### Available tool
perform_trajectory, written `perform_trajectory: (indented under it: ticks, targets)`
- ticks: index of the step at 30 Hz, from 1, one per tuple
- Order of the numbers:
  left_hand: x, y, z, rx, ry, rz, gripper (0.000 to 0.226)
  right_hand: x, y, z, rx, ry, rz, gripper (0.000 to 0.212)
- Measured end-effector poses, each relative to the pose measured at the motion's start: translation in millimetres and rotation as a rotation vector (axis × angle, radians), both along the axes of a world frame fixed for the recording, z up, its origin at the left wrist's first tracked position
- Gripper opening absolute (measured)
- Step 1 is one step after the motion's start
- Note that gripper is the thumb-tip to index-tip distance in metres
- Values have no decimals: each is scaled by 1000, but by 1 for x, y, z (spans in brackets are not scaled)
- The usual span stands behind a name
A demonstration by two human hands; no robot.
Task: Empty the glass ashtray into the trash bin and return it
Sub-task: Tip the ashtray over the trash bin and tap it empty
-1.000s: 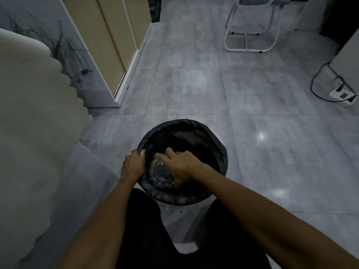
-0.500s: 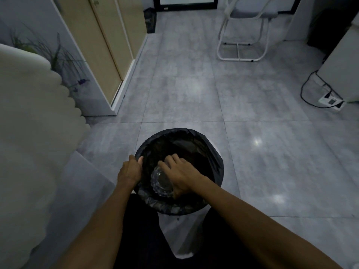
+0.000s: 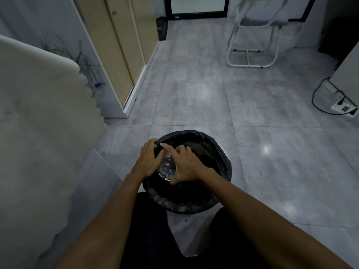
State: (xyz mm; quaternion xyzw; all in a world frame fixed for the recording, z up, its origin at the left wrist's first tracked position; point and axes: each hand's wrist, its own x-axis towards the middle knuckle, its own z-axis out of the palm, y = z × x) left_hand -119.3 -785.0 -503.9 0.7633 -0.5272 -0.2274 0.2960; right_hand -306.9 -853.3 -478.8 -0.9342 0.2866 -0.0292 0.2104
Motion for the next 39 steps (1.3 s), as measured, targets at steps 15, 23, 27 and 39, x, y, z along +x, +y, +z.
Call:
perform_trajectory:
  ticks: [15,23,27,39]
  targets:
    - [-28,-5,30,217,1355,111,83,4,-2,7,355,-404,-70,126]
    - [-32,-2,42,317,1181,75,97,9,-6,2,428,-314,-16,128]
    - [-36,-2,45,281,948,146,83,9,-14,2,379,-358,-23,108]
    - [-23,16,36,239,854,-40,100,-28,-33,-18,273,-196,-114,84]
